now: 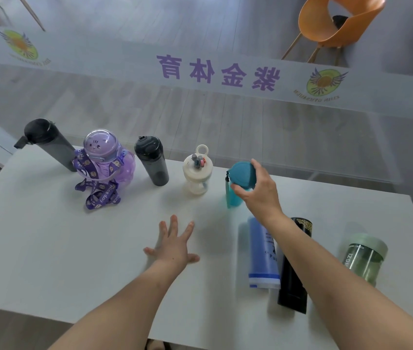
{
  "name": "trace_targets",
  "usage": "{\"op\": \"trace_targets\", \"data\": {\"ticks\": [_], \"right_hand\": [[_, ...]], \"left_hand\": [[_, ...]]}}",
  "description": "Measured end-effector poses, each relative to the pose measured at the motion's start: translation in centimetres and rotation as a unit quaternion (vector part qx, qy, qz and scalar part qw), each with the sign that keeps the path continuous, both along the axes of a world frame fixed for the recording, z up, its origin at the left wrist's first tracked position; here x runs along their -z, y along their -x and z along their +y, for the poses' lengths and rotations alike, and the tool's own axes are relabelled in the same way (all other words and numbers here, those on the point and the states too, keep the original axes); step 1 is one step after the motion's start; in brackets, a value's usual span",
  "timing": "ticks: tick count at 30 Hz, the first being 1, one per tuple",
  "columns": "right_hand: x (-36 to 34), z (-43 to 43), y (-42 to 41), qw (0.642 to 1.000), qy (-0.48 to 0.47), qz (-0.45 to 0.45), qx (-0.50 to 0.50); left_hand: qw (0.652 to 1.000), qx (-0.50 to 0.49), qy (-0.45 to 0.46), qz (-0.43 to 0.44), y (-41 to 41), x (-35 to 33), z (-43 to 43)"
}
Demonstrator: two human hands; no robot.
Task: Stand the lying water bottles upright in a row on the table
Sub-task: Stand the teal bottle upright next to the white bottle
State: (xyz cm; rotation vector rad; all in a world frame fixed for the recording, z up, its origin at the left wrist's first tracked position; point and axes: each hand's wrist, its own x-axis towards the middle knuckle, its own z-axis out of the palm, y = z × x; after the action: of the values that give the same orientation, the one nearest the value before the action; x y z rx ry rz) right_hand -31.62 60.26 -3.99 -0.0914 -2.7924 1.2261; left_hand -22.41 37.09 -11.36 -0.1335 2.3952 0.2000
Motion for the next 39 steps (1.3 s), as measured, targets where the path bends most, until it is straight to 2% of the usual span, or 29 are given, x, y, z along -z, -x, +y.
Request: {"op": "trace_targets", "data": {"ticks": [7,23,29,32,36,39], "right_hand": [[-0.2,-0.3,2.3,1.0,-0.014,-0.001,0.0],[0.4,0.4,1.8,1.0,0.0,0.002,0.003],[0.1,0.7,1.5,0.999,0.034,-0.036,-0.007],[-0.8,1.6,-0.5,0.998,0.05,-0.032,0.002],[0.3,4.7,-6.2,0.997,0.042,0.068,0.005],[2.5,6.6,-11.7,0.997,-0.012,0.03,-0.069]], "left_hand": [[1.0,0.002,0.004,0.005,0.0,0.3,-0.1],[1.0,-0.007,-0.013,0.003,0.1,0.5,-0.1],[1.0,-0.008,-0.013,0.005,0.0,0.7,-0.2],[1.0,-0.01,-0.015,0.005,0.0,0.8,-0.2],[1.0,-0.01,-0.018,0.008,0.0,1.1,-0.3],[1.0,-0.008,-0.014,0.013,-0.1,1.1,-0.2]]}}
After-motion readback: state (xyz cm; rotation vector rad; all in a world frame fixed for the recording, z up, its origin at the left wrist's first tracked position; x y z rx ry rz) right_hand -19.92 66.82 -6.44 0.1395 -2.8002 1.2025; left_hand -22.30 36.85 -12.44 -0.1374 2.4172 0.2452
